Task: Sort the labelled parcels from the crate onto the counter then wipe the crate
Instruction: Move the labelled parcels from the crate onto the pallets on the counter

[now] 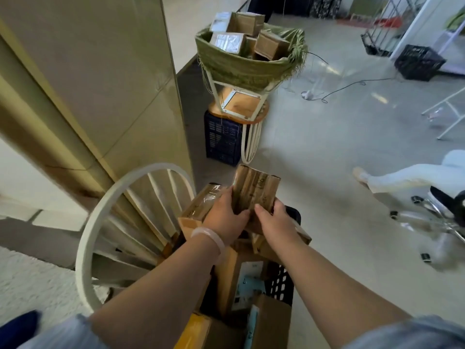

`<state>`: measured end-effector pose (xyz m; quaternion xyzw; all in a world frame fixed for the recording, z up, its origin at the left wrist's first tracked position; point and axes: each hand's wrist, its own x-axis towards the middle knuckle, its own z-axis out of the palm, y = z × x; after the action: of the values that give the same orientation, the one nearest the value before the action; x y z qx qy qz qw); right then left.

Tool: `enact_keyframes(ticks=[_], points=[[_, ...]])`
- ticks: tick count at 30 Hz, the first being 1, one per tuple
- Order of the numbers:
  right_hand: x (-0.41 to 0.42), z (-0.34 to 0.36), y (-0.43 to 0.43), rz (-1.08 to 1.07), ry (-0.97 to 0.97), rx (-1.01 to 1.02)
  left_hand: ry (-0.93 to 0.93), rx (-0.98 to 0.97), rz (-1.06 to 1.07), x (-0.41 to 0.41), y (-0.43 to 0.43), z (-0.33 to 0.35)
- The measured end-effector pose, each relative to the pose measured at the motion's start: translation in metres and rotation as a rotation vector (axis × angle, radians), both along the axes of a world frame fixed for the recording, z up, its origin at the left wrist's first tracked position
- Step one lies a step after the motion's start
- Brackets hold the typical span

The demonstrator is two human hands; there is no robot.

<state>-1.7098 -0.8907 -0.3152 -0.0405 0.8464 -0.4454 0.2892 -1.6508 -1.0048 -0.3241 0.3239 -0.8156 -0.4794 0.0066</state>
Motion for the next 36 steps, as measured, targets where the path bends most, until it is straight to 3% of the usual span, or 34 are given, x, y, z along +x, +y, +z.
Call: enact_keyframes(ticks=[6, 23, 33, 36], points=[[0.004, 0.016, 0.01, -0.018, 0.084, -0.083, 0.085, -0.027, 0.077, 0.016, 0.016, 0.021], [0.03, 0.049, 0.035, 0.2, 0.164, -0.201, 0.185, -0.029, 0.259, 0.07, 0.053, 0.06], [0.066, 0.054, 0.046, 0.28, 0.153, -0.299, 0.32, 0.334, 0.558, 0.102, 0.047, 0.08], [0.083, 0.053, 0.044, 0.257, 0.107, -0.343, 0.315, 0.332, 0.55, 0.114, 0.04, 0.082]])
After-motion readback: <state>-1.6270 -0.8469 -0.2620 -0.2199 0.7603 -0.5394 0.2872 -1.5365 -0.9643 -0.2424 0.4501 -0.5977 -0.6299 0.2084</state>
